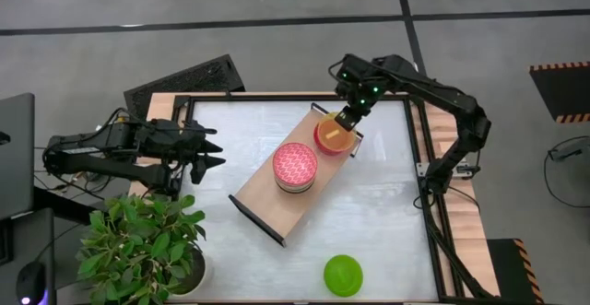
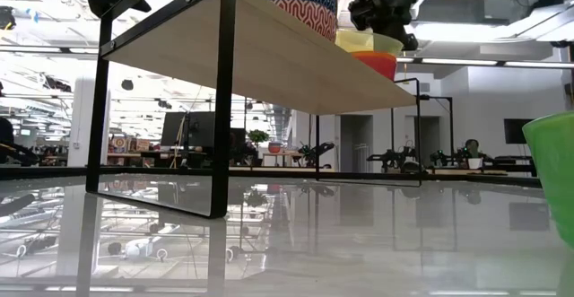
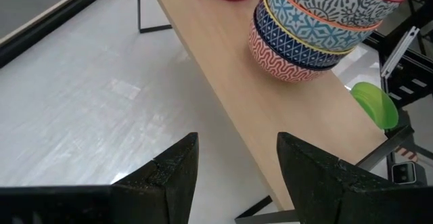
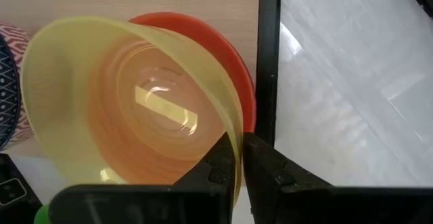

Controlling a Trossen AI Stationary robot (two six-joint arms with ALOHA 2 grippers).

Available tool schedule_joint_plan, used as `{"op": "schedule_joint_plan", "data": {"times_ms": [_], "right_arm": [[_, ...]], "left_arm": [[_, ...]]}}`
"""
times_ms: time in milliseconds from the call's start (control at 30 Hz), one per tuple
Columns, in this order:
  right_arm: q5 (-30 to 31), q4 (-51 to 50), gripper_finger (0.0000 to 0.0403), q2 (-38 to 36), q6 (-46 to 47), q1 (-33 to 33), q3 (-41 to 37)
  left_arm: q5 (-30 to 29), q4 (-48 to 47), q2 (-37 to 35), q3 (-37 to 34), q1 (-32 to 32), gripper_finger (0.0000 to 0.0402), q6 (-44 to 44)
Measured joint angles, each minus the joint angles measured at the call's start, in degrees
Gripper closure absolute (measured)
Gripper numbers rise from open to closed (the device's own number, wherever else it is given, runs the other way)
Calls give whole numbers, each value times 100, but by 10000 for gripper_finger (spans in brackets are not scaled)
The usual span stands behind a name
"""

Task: Place and stack bowls onto a shelf
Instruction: Stack the yellow bowl on top of the orange bowl on the shelf, then stack the green bowl on top of the yellow bowl on the shelf

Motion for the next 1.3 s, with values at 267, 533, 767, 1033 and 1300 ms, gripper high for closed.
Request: {"op": "schedule_joint_plan", "data": {"times_ms": [267,533,767,1033,1300], "right_arm": [[-63,13,346,0,-281,1,0],[-346,57,282,-2,-546,-34,0],[-346,-99,206,2,-392,-108,346],[-651,-1073,201,-498,815,992,936],[542,-474,198,-918,3441,3796,-394]], "left_arm": [[9,0,0,0,0,216,3],[39,0,0,0,0,216,48],[35,0,0,0,0,216,40],[62,0,0,0,0,216,0],[334,-52,0,0,-2,216,-19]]}}
